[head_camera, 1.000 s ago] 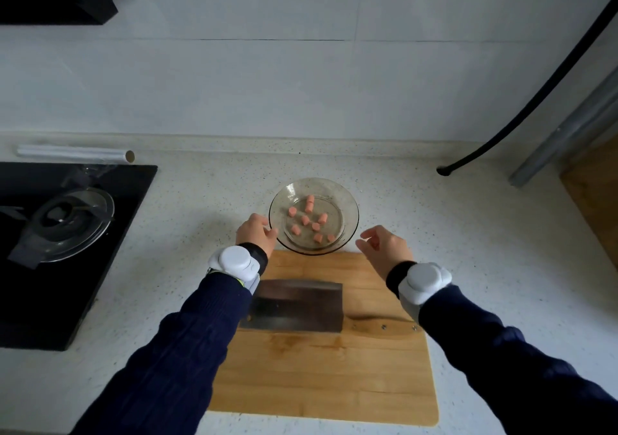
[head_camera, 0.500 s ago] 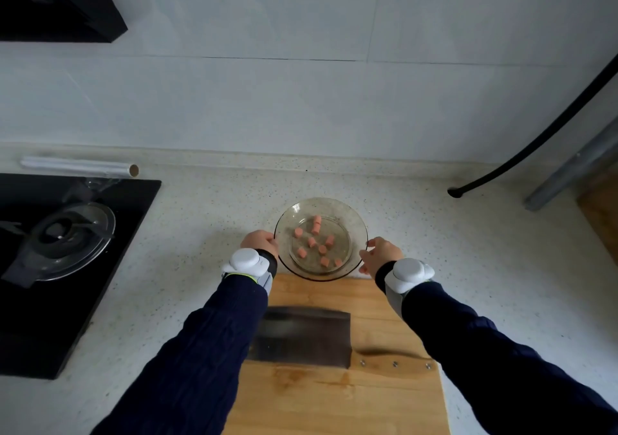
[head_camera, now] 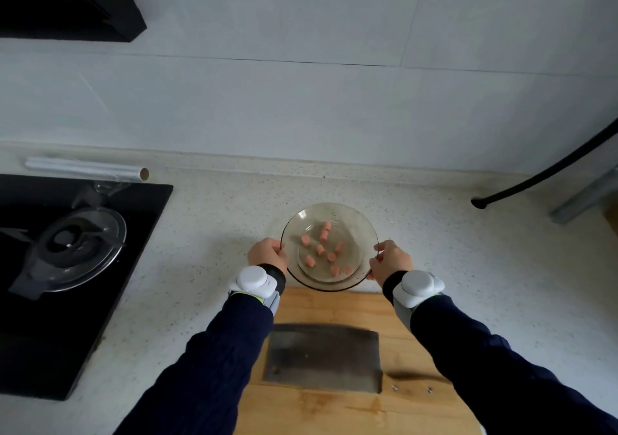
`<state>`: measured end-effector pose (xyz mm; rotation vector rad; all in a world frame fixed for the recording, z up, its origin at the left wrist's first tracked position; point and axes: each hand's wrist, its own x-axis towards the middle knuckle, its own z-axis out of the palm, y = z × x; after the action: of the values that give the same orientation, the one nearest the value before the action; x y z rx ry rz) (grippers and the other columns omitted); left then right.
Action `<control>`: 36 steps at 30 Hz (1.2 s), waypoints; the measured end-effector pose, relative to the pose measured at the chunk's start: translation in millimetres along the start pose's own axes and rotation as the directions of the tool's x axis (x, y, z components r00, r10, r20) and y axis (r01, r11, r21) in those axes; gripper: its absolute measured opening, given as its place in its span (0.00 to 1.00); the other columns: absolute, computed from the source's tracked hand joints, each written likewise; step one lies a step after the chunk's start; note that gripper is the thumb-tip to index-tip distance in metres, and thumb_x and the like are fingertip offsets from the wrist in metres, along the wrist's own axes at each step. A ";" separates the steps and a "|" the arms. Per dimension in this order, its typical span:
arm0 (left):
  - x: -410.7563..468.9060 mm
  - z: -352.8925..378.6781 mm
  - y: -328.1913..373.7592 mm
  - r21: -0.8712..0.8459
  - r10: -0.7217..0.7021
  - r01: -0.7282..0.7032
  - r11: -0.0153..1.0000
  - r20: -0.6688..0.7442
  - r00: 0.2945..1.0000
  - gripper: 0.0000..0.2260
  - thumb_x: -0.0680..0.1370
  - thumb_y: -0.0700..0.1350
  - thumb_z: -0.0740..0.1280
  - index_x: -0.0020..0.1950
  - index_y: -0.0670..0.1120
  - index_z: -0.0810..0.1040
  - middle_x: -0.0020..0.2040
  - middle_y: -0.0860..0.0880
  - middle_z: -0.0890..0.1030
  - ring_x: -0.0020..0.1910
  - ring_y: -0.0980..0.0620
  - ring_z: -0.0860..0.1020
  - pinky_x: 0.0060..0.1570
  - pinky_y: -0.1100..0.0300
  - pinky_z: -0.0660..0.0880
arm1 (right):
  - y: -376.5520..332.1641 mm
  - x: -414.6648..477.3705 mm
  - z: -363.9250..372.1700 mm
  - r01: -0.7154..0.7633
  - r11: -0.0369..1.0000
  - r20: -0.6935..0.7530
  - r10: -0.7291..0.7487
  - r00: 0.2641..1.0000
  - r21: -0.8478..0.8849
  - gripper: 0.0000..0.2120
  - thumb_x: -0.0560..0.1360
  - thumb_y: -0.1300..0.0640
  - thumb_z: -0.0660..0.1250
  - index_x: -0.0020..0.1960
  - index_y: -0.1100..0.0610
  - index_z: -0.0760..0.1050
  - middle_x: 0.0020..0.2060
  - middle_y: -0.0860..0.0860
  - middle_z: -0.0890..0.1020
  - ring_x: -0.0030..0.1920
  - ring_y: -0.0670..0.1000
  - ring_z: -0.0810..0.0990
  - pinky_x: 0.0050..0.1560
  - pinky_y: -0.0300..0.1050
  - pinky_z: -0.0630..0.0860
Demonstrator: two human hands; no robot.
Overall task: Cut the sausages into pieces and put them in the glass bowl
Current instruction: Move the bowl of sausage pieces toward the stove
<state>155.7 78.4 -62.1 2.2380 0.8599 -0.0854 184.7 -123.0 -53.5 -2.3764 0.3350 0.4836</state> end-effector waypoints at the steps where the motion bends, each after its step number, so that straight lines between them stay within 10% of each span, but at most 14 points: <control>1: 3.5 -4.9 -3.8 -0.007 -0.002 0.002 1.000 -0.010 1.000 0.12 0.76 0.37 0.62 0.57 0.41 0.80 0.55 0.42 0.83 0.56 0.43 0.79 0.56 0.56 0.74 | -7.5 -0.4 3.3 0.011 1.000 -0.002 -0.011 1.000 0.008 0.15 0.76 0.66 0.56 0.62 0.61 0.69 0.38 0.54 0.79 0.40 0.57 0.84 0.34 0.42 0.75; 13: 58.2 -90.2 -37.8 -0.002 -0.022 0.022 1.000 -0.177 0.984 0.09 0.74 0.34 0.61 0.38 0.43 0.78 0.35 0.43 0.75 0.37 0.45 0.69 0.38 0.61 0.65 | -110.1 13.3 63.3 0.156 0.984 0.049 -0.161 0.986 0.088 0.15 0.76 0.67 0.57 0.62 0.61 0.69 0.29 0.48 0.73 0.43 0.59 0.84 0.49 0.53 0.81; 26: 117.9 -126.8 -59.3 -0.013 -0.107 0.107 0.994 -0.231 0.967 0.14 0.77 0.35 0.58 0.59 0.39 0.78 0.60 0.39 0.79 0.59 0.39 0.75 0.57 0.55 0.71 | -169.1 40.9 126.9 0.145 0.984 0.076 -0.153 0.985 0.108 0.16 0.74 0.67 0.56 0.61 0.60 0.69 0.48 0.59 0.81 0.46 0.60 0.83 0.50 0.51 0.80; 36: 146.4 -123.7 -73.6 -0.037 -0.119 0.115 0.993 -0.182 0.976 0.14 0.77 0.36 0.58 0.60 0.40 0.78 0.60 0.41 0.79 0.58 0.41 0.76 0.56 0.57 0.72 | -179.1 60.8 147.2 0.131 0.991 0.074 -0.132 0.988 0.021 0.16 0.73 0.62 0.57 0.60 0.54 0.69 0.45 0.55 0.84 0.46 0.56 0.82 0.56 0.53 0.76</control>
<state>201.7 278.4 -60.0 2.1938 1.0858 0.0786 266.9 100.6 -79.9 -2.3397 0.1463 0.5042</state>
